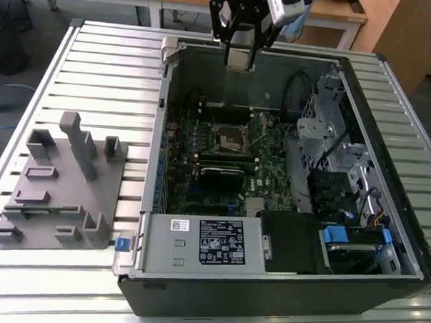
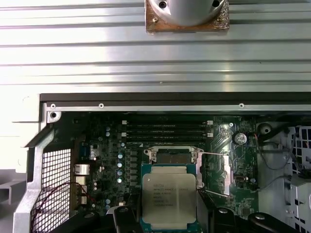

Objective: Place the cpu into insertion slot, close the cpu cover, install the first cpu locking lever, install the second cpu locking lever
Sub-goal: 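Place the cpu into insertion slot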

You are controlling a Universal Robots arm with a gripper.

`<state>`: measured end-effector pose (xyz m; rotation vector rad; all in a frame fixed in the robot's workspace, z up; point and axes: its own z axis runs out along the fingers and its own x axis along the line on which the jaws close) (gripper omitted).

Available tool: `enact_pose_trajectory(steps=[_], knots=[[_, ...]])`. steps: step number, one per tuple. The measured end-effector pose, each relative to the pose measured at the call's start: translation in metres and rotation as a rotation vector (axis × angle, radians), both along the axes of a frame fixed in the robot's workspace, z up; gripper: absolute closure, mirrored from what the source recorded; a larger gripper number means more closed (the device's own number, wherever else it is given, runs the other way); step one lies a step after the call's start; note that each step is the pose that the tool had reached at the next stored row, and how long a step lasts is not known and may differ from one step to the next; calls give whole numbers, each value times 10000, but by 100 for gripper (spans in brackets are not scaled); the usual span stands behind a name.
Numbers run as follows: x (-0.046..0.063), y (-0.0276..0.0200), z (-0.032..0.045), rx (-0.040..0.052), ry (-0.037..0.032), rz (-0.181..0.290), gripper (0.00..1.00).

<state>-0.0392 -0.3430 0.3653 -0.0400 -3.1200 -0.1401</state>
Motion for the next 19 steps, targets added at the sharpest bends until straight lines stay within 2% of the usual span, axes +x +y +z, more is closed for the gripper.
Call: enact_pose_trajectory(steps=[5, 19], knots=[[0, 0, -38, -15, 1, 0, 46], [0, 0, -66, -15, 0, 0, 46]])
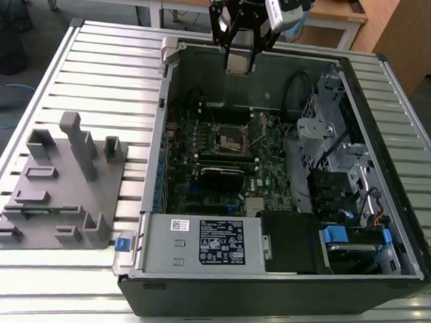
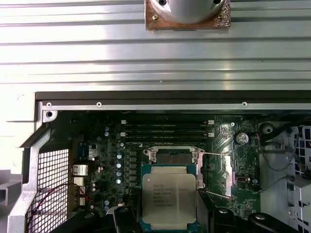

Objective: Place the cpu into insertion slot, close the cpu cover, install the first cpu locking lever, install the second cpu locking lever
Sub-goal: 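Place the cpu into insertion slot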

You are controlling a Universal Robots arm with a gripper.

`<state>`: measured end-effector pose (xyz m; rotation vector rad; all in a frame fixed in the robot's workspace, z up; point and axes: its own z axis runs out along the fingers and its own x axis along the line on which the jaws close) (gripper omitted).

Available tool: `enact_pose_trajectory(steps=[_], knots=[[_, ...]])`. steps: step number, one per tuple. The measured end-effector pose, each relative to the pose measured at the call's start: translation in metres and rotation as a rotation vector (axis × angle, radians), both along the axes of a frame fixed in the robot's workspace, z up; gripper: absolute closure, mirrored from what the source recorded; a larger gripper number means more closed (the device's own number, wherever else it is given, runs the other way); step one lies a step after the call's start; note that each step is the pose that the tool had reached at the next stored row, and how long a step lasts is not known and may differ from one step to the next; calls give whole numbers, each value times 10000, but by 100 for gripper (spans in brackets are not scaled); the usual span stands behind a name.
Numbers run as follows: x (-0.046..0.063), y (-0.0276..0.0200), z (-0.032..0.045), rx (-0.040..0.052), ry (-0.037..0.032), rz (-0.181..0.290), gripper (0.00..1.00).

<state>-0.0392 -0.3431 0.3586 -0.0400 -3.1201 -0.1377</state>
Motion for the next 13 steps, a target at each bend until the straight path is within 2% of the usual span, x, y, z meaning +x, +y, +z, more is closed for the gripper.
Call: enact_pose_trajectory(steps=[13], knots=[[0, 0, -49, 0, -9, 0, 46]])
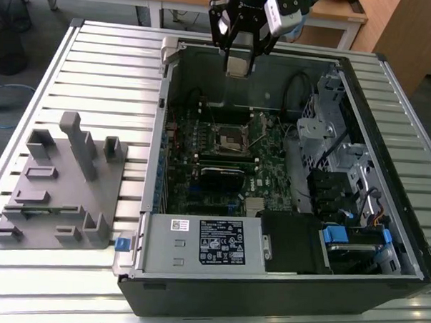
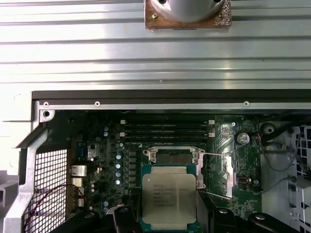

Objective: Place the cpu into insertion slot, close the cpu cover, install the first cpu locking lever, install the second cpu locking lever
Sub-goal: 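Place the cpu into insertion slot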

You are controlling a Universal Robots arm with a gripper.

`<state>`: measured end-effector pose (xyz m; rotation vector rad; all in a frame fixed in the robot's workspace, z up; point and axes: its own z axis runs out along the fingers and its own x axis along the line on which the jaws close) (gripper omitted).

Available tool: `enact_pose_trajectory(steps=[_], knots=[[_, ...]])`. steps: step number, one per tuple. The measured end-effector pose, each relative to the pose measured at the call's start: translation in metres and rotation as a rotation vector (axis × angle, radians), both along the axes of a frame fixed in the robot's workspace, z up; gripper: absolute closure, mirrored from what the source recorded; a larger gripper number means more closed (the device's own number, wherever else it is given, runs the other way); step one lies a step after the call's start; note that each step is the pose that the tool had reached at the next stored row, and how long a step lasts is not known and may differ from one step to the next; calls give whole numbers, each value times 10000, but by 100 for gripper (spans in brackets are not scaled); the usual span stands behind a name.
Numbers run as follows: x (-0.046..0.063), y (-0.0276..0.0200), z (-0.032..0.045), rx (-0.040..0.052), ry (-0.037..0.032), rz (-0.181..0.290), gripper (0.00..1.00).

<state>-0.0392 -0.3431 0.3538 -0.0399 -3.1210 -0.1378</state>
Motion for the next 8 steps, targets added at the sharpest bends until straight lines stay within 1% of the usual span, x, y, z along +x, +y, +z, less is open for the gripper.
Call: enact_pose_trajectory(steps=[8], knots=[[0, 0, -19, 1, -3, 0, 46]])
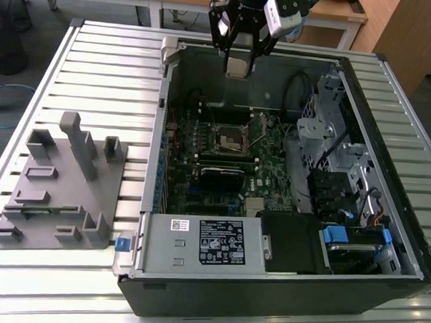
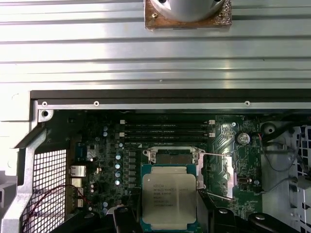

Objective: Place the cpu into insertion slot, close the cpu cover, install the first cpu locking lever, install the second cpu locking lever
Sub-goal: 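Place the cpu into insertion slot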

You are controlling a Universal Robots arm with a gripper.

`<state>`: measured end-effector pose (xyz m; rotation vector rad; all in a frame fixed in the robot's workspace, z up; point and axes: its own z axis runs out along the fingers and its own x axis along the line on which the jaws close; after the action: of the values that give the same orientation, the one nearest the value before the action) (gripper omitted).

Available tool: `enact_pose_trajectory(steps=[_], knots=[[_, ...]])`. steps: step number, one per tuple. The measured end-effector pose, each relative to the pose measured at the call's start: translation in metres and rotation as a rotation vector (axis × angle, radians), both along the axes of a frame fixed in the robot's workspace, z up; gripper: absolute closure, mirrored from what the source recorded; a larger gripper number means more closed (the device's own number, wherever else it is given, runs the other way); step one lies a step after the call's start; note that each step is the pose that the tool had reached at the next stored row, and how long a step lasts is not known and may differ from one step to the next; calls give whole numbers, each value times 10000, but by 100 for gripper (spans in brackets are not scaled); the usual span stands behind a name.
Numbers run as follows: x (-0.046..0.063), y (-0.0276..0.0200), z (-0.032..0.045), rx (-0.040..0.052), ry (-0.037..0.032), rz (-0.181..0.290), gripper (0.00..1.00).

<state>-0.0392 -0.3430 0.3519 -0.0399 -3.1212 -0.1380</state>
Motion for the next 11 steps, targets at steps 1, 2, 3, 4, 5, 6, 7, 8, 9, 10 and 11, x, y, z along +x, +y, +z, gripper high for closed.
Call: enact_pose_trajectory(steps=[1, 2, 3, 4, 5, 6, 7, 8, 9, 10, 11], knots=[[0, 0, -3, 1, 0, 0, 46], [0, 0, -7, 0, 0, 0, 46], [0, 0, -11, -1, 0, 0, 46], [0, 0, -17, 0, 0, 0, 46], [0, 0, -21, -1, 1, 0, 46], [0, 0, -25, -1, 1, 0, 46], [0, 0, -28, -2, 1, 0, 46], [0, 0, -32, -1, 1, 0, 46], [0, 0, -35, -2, 1, 0, 46], [0, 0, -36, -2, 1, 0, 46], [0, 0, -37, -2, 1, 0, 46]])
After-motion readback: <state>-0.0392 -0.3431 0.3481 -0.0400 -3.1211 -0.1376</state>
